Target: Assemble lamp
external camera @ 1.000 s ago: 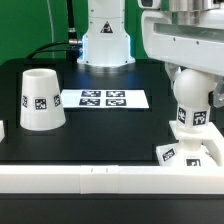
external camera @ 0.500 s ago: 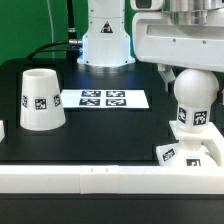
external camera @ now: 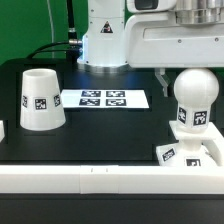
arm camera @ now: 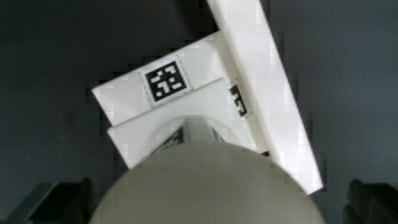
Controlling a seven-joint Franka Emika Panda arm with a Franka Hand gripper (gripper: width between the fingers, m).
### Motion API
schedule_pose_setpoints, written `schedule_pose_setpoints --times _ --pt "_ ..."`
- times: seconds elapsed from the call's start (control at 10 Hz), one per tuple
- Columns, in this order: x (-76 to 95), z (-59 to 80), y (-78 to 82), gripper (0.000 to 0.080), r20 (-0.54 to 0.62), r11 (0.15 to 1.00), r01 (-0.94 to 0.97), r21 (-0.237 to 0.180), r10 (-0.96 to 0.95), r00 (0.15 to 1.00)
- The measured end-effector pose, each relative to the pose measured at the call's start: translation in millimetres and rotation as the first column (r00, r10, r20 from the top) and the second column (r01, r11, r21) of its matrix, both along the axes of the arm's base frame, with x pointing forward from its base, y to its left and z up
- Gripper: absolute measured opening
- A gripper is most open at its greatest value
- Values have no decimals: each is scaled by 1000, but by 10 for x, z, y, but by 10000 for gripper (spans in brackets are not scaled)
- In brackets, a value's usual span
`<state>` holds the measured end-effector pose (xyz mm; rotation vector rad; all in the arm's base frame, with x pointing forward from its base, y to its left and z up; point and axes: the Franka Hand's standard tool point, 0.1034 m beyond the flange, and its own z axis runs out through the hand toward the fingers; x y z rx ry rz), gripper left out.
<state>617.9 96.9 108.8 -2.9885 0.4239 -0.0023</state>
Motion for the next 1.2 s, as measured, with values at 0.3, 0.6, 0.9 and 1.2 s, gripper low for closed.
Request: schedule_pose_setpoints --times 0.3,0.6,0.9,1.2 --pt "11 14 4 699 27 972 -234 -24 235 972" --pt "16 13 -19 699 41 889 -454 -56 456 889" --pt "16 9 -36 699 52 777 -625 -71 629 776" --pt "31 11 -36 699 39 567 -814 -125 823 567"
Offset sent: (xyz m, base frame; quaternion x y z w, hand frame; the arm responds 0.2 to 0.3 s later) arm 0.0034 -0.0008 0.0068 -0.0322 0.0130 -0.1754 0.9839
